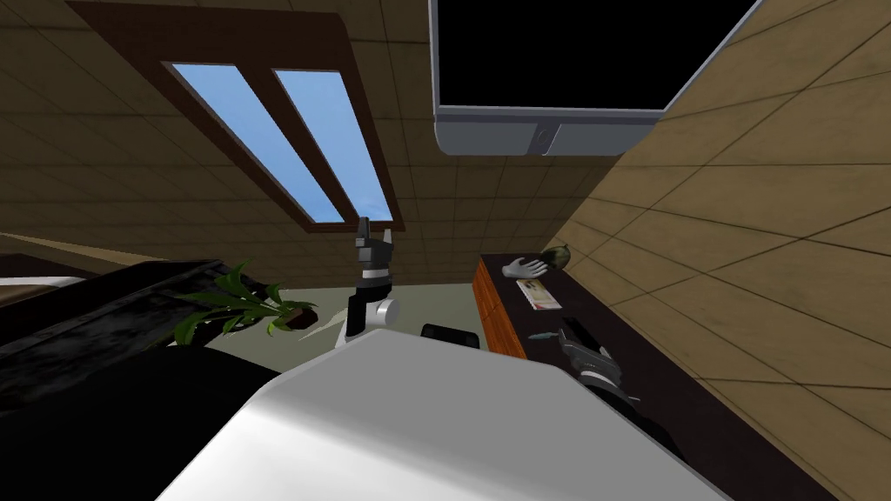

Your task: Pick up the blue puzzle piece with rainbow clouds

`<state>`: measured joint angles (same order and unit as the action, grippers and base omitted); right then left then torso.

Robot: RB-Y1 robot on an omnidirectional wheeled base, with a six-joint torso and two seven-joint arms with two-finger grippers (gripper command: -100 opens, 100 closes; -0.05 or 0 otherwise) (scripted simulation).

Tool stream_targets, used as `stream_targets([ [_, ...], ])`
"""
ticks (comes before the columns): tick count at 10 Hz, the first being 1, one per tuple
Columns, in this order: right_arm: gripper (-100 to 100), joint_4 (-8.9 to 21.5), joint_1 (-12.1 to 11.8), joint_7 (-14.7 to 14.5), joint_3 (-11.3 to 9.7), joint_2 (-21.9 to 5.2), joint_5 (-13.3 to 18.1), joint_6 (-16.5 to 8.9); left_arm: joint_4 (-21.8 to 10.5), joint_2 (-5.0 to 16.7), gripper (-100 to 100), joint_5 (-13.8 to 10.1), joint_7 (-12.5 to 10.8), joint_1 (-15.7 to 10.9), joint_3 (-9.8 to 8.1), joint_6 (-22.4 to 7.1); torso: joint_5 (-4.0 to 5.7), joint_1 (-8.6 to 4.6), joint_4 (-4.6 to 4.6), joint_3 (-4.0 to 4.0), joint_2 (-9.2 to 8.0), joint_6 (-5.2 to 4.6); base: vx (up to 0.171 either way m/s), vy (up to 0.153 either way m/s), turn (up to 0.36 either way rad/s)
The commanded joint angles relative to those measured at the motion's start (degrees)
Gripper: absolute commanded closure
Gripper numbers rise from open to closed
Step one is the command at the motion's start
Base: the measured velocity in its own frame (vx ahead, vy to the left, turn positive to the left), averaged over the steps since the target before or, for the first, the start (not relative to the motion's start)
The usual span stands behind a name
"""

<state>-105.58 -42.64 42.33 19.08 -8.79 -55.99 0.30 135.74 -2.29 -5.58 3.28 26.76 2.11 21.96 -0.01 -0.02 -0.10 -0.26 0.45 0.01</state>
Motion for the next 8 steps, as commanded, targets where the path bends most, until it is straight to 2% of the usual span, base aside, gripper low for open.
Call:
stream_targets([
  [1, -100, 0.63, -0.66, 1.85, 0.38, -0.20, -1.25, -1.04, 0.00, 0.00, 0, 0.00, 0.00, 0.00, 0.00, 0.00, 0.00, 0.00, 0.00, 0.00, 0.00, 0.00, 0.108, 0.011, -0.022],
  [2, -100, 2.11, -1.59, 3.95, 1.06, -0.31, -3.43, -3.02, 0.00, 0.00, 0, 0.00, 0.00, 0.00, 0.00, 0.00, -0.01, 0.02, 0.00, 0.01, -0.04, 0.02, 0.123, 0.011, -0.039],
  [3, -100, 2.11, -1.59, 4.37, 1.06, -0.31, -3.43, -3.02, 0.00, 0.00, 0, 0.00, 0.00, 0.00, 0.00, 0.00, 0.00, 0.02, 0.00, 0.00, -0.01, 0.00, 0.105, 0.007, -0.023],
  [4, -100, 3.58, -2.51, 6.59, 1.69, -0.43, -5.50, -4.98, 0.00, 0.00, 0, 0.00, 0.00, 0.00, 0.00, 0.00, 0.00, -0.01, 0.01, 0.02, -0.04, 0.02, 0.124, 0.006, -0.027],
  [5, -100, 3.58, -2.51, 6.87, 1.69, -0.43, -5.50, -4.98, 0.00, 0.00, 0, 0.00, 0.00, 0.00, 0.00, 0.00, 0.00, 0.01, 0.00, 0.00, -0.01, 0.00, 0.107, 0.008, -0.029],
  [6, -100, 5.05, -3.40, 9.01, 2.27, -0.58, -7.48, -6.92, 0.00, 0.00, 0, 0.00, 0.00, 0.00, 0.00, 0.00, 0.00, 0.01, 0.01, 0.01, -0.04, 0.02, 0.132, -0.008, -0.040],
  [7, -100, 5.05, -3.40, 9.34, 2.27, -0.58, -7.48, -6.92, 0.00, 0.00, 0, 0.00, 0.00, 0.00, 0.00, 0.00, 0.01, -0.05, -0.01, -0.02, 0.02, 0.01, 0.109, 0.001, -0.016],
  [8, -100, 6.49, -4.27, 11.53, 2.80, -0.75, -9.34, -8.83, 0.00, 0.00, 0, 0.00, 0.00, 0.00, 0.00, 0.00, 0.01, -0.04, 0.00, 0.01, -0.04, 0.02, 0.128, 0.012, -0.035],
])
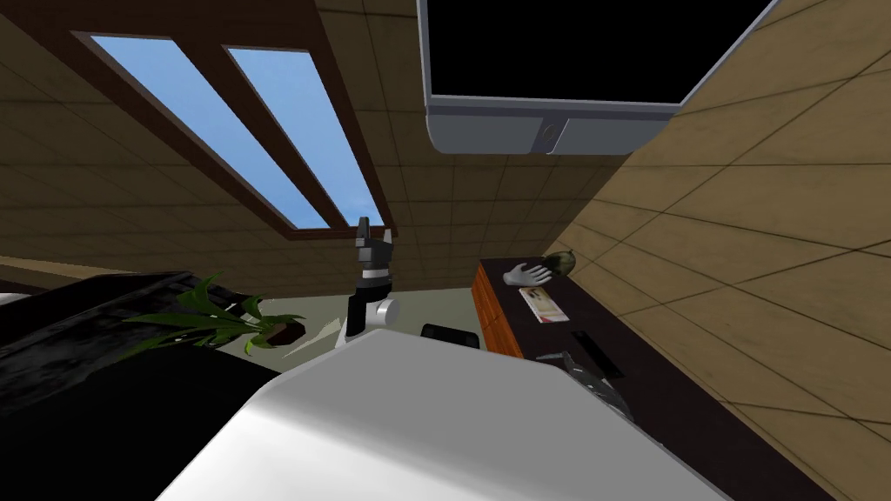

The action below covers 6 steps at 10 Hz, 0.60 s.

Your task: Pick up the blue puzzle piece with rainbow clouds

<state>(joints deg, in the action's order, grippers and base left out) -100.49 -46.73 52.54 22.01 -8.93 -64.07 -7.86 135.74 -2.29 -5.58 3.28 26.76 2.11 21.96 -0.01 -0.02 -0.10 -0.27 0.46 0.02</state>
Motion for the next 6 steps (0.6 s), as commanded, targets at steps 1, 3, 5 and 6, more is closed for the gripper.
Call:
stream_targets([
  [1, -100, 2.82, -1.02, 2.86, 0.36, -0.79, -2.86, -2.55, 0.00, 0.00, 0, 0.00, 0.00, 0.00, 0.00, 0.00, 0.00, 0.00, 0.00, 0.00, 0.00, 0.00, 0.200, 0.008, -0.064],
  [3, -100, 4.19, -1.83, 5.93, 0.80, -0.98, -4.68, -4.36, 0.00, 0.00, 0, 0.00, 0.00, 0.00, 0.00, 0.00, 0.00, -0.02, -0.04, -0.08, 0.11, 0.02, 0.136, -0.001, -0.021],
  [5, -100, 5.51, -2.61, 8.06, 1.21, -1.18, -6.24, -5.93, 0.00, 0.00, 0, 0.00, 0.00, -0.01, 0.00, 0.00, 0.01, -0.08, 0.01, 0.04, -0.08, 0.02, 0.100, -0.006, -0.024],
  [6, -100, 5.51, -2.61, 8.37, 1.21, -1.18, -6.24, -6.11, 0.00, 0.00, 0, 0.00, 0.00, 0.00, 0.00, 0.00, 0.01, -0.05, 0.01, 0.03, -0.06, 0.01, 0.088, -0.004, -0.023],
])
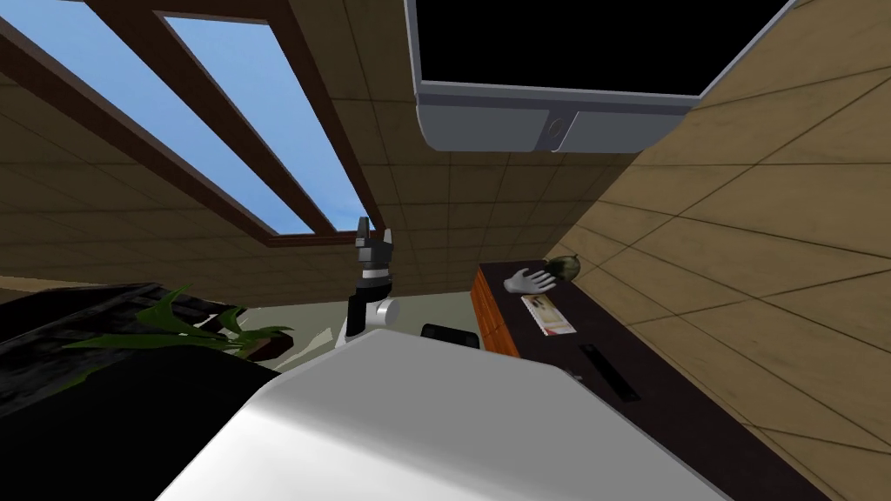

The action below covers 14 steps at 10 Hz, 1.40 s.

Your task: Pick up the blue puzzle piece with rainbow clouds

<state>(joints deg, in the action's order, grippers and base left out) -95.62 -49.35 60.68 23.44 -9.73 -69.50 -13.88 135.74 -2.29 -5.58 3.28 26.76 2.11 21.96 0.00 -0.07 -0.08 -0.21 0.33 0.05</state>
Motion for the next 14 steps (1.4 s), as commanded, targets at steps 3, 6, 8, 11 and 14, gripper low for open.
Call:
stream_targets([
  [3, -100, 3.08, -1.42, 4.30, 0.49, -0.78, -3.60, -3.32, 0.00, 0.00, 0, 0.00, 0.00, 0.01, 0.00, 0.00, 0.00, 0.01, -0.05, -0.14, 0.27, 0.00, 0.143, 0.001, -0.030],
  [6, -100, 5.16, -2.68, 7.84, 1.06, -1.16, -5.94, -6.14, 0.00, 0.00, 0, 0.00, 0.00, 0.00, 0.00, 0.00, 0.01, -0.04, 0.01, 0.02, -0.05, 0.00, 0.083, -0.011, -0.019],
  [8, -100, 6.03, -3.23, 9.38, 1.29, -1.36, -6.93, -7.35, 0.00, 0.00, 0, 0.00, 0.00, 0.00, 0.00, 0.00, 0.01, 0.00, -0.01, -0.03, 0.07, 0.00, 0.114, 0.002, -0.025],
  [11, -100, 7.91, -4.50, 12.85, 1.79, -1.85, -9.12, -10.08, 0.00, 0.00, 0, 0.00, 0.00, 0.00, 0.00, 0.00, 0.01, -0.02, 0.00, 0.00, 0.01, 0.00, 0.098, -0.005, -0.024],
  [14, 0, 7.62, -4.84, 13.42, 1.65, -1.56, -8.84, -10.20, 0.00, 0.00, 0, 0.00, 0.00, -0.01, 0.00, 0.00, 0.01, -0.02, 0.03, 0.07, -0.14, 0.01, 0.051, -0.007, -0.006],
])
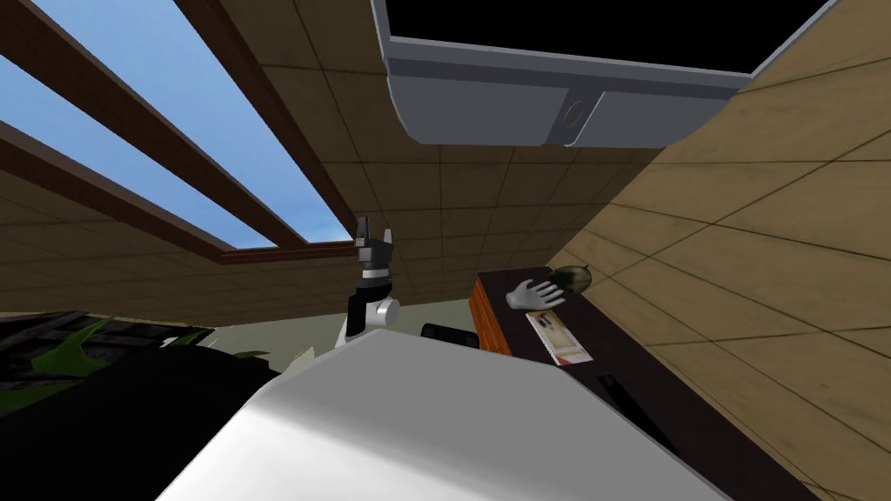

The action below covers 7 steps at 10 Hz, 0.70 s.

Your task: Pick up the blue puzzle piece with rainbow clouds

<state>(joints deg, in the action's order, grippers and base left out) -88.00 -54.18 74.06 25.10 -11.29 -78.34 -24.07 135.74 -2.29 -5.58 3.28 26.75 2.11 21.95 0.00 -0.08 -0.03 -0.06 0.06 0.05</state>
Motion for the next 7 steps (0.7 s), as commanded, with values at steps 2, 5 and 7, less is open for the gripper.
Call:
stream_targets([
  [2, -100, 1.86, 3.56, 0.96, -2.14, -2.36, 0.90, -0.41, 0.00, 0.00, 0, 0.00, 0.00, 0.01, -0.01, 0.00, 0.01, 0.03, 0.01, 0.01, -0.02, -0.05, 0.014, 0.018, -0.279],
  [5, -100, 5.57, 9.06, 2.88, -6.43, -7.08, 2.69, -1.23, 0.00, 0.00, 0, 0.00, 0.00, 0.00, 0.00, 0.00, -0.02, 0.10, 0.02, 0.03, -0.05, 0.01, 0.011, 0.028, -0.274],
  [7, -100, 5.57, 10.68, 2.88, -6.43, -7.08, 2.69, -1.23, 0.00, 0.00, 0, 0.00, 0.00, 0.00, 0.00, 0.00, -0.02, 0.10, 0.01, 0.02, -0.03, 0.01, 0.008, 0.018, -0.108],
])
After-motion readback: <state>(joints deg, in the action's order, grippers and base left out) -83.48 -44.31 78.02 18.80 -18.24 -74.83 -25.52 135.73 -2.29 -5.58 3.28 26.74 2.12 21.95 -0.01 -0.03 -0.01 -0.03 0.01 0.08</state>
